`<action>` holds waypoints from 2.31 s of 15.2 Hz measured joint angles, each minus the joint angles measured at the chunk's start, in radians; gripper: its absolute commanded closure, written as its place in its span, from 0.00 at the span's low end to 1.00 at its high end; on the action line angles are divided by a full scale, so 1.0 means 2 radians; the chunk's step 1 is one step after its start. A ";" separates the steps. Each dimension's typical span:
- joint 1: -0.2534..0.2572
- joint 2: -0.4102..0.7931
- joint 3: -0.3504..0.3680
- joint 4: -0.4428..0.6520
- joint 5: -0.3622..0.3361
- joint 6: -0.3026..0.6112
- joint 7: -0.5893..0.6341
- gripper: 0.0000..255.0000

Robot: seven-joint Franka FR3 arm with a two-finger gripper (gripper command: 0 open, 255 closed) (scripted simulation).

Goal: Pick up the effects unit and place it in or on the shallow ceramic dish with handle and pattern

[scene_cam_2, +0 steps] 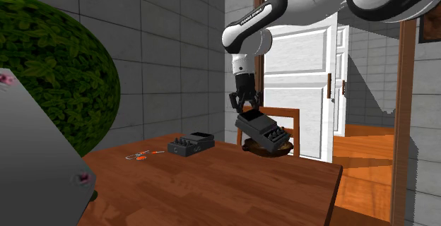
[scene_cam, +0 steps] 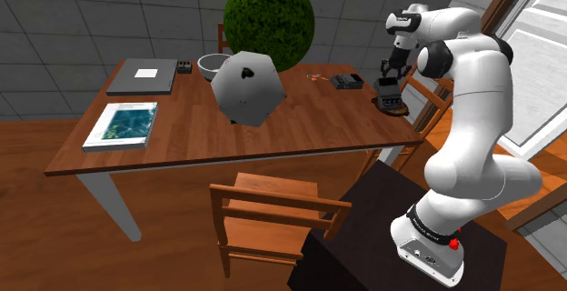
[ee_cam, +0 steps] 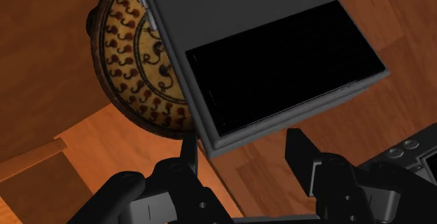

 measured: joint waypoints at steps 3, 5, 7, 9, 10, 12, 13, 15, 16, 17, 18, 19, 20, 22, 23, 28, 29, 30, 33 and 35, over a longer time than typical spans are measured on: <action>-0.018 0.032 0.001 0.046 0.004 -0.013 -0.009 1.00; -0.019 0.037 0.001 0.043 0.005 -0.006 -0.011 1.00; -0.018 0.037 0.001 0.030 0.005 0.006 -0.012 1.00; -0.016 0.038 0.002 0.017 0.005 0.020 -0.013 1.00; -0.016 0.040 0.002 0.015 0.006 0.025 -0.014 1.00; -0.016 0.047 0.003 0.013 0.007 0.034 -0.014 1.00; -0.015 0.047 0.003 0.006 0.007 0.040 -0.014 1.00; -0.015 0.049 0.003 0.001 0.008 0.047 -0.015 1.00; -0.015 0.049 0.003 0.000 0.008 0.049 -0.015 1.00; -0.015 0.049 0.003 -0.001 0.008 0.050 -0.015 1.00; -0.015 0.048 0.003 -0.002 0.008 0.050 -0.015 1.00; -0.015 0.048 0.003 -0.002 0.008 0.051 -0.015 1.00; -0.015 0.048 0.003 -0.003 0.008 0.051 -0.015 1.00; -0.015 0.048 0.003 -0.003 0.008 0.051 -0.015 0.00; -0.015 0.048 0.003 -0.003 0.008 0.051 -0.015 0.00; -0.016 0.051 0.003 0.009 0.008 0.042 -0.014 0.00; -0.018 0.057 0.004 0.031 0.008 0.026 -0.011 0.00; -0.020 0.052 0.003 0.039 0.007 0.014 -0.012 0.00; -0.025 0.059 0.004 0.078 0.007 -0.017 -0.009 0.00; -0.026 0.061 0.004 0.084 0.007 -0.021 -0.009 0.00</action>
